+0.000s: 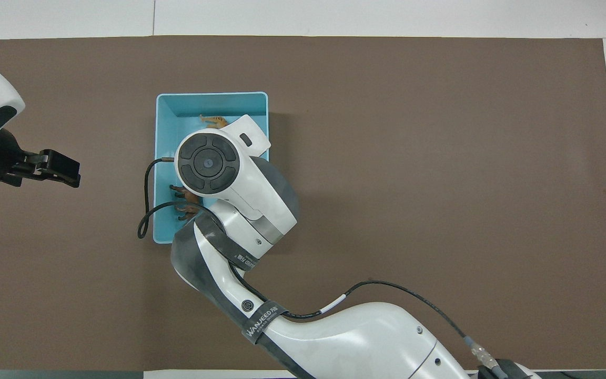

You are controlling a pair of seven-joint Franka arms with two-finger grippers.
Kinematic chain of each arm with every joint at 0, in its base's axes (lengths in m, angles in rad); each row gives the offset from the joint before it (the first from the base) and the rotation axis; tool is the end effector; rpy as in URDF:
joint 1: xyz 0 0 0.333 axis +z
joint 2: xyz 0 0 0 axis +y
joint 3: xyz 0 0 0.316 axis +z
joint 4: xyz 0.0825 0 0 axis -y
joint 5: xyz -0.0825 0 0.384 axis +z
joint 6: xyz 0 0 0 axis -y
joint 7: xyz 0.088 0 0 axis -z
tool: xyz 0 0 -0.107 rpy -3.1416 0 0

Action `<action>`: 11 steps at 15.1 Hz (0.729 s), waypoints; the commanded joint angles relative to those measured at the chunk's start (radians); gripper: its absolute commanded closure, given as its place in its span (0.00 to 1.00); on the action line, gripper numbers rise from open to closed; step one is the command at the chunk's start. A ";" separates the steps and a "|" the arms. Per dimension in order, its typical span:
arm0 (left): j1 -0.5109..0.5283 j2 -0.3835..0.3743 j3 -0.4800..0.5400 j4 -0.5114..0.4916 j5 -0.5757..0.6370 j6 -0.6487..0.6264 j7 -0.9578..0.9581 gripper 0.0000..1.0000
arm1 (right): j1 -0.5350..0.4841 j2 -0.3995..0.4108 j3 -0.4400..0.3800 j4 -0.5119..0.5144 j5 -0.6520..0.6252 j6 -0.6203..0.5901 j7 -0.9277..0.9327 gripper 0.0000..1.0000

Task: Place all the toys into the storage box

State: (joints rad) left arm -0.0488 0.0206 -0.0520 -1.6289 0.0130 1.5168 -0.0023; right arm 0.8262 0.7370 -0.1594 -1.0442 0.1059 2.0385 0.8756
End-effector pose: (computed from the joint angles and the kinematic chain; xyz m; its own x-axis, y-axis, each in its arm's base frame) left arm 0.5487 -0.0538 0.5816 0.9865 -0.0969 -0.1323 -0.0994 -0.9950 -0.0122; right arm 0.5802 0.5186 0.4350 0.9645 -0.2019 0.1701 -0.1671 -0.9657 -0.1990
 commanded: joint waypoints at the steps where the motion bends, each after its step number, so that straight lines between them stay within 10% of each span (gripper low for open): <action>1: -0.007 -0.013 0.011 0.004 -0.013 -0.017 0.010 0.00 | -0.080 -0.138 -0.029 -0.026 0.005 -0.070 -0.036 0.00; 7: 0.007 -0.014 0.011 0.004 -0.013 -0.017 0.010 0.00 | -0.438 -0.234 -0.034 -0.053 0.006 -0.205 -0.778 0.00; 11: 0.004 -0.033 0.008 0.004 -0.013 0.000 0.015 0.00 | -0.587 -0.284 -0.035 -0.158 0.006 -0.271 -0.883 0.00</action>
State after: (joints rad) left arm -0.0454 0.0127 -0.0440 -1.6280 0.0130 1.5177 -0.0017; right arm 0.2696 0.5127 -0.2079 -1.0970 0.1064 1.7948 0.0466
